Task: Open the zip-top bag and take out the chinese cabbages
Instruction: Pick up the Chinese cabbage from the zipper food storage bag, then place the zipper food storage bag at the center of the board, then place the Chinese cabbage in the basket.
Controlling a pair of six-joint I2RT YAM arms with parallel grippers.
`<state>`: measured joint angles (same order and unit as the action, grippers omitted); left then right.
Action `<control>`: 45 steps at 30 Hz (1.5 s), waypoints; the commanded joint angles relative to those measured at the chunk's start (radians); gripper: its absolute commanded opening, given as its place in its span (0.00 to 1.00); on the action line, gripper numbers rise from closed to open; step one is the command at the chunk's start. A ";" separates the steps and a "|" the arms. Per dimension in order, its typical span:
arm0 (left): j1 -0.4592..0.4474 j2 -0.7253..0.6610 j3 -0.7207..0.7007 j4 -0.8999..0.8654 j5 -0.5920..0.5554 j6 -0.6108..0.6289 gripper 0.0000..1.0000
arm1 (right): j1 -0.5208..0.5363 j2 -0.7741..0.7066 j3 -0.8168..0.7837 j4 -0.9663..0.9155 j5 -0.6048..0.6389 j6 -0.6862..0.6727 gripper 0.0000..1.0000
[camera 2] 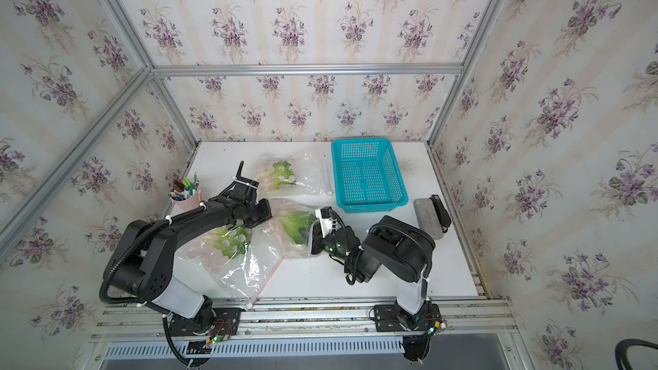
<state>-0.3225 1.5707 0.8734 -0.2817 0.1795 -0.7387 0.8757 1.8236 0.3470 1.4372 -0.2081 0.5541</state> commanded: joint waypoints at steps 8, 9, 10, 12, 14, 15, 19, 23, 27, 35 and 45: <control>0.082 -0.210 -0.122 0.038 -0.186 -0.106 0.00 | -0.007 -0.195 -0.108 -0.140 0.011 0.070 0.00; 0.086 -0.227 -0.127 0.038 -0.201 -0.106 0.00 | -0.007 -0.225 -0.117 -0.180 0.023 0.069 0.00; 0.086 -0.245 -0.132 0.038 -0.215 -0.106 0.00 | -0.010 -0.262 -0.124 -0.216 0.032 0.066 0.00; 0.086 -0.269 -0.134 0.038 -0.233 -0.104 0.00 | -0.013 -0.334 -0.144 -0.276 0.052 0.066 0.00; 0.087 -0.284 -0.136 0.038 -0.249 -0.106 0.00 | -0.021 -0.415 -0.185 -0.287 0.072 0.081 0.00; 0.086 -0.290 -0.137 0.036 -0.256 -0.105 0.00 | -0.026 -0.462 -0.206 -0.294 0.084 0.083 0.00; 0.086 -0.309 -0.139 0.021 -0.291 -0.104 0.00 | -0.051 -0.662 -0.221 -0.513 0.144 0.058 0.00; 0.087 -0.313 -0.145 0.021 -0.299 -0.111 0.00 | -0.080 -0.872 -0.232 -0.728 0.246 0.036 0.00; 0.087 -0.307 -0.149 0.019 -0.299 -0.111 0.00 | -0.110 -1.069 -0.242 -0.892 0.375 0.031 0.00; 0.086 -0.302 -0.155 0.019 -0.295 -0.102 0.00 | -0.147 -1.194 -0.115 -1.116 0.539 -0.061 0.00; 0.085 -0.321 -0.148 0.019 -0.257 -0.035 0.00 | -0.397 -0.941 0.166 -1.027 0.371 -0.040 0.00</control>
<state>-0.2371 1.2526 0.7189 -0.2707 -0.0860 -0.8078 0.5251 0.8333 0.4572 0.3412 0.2321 0.4751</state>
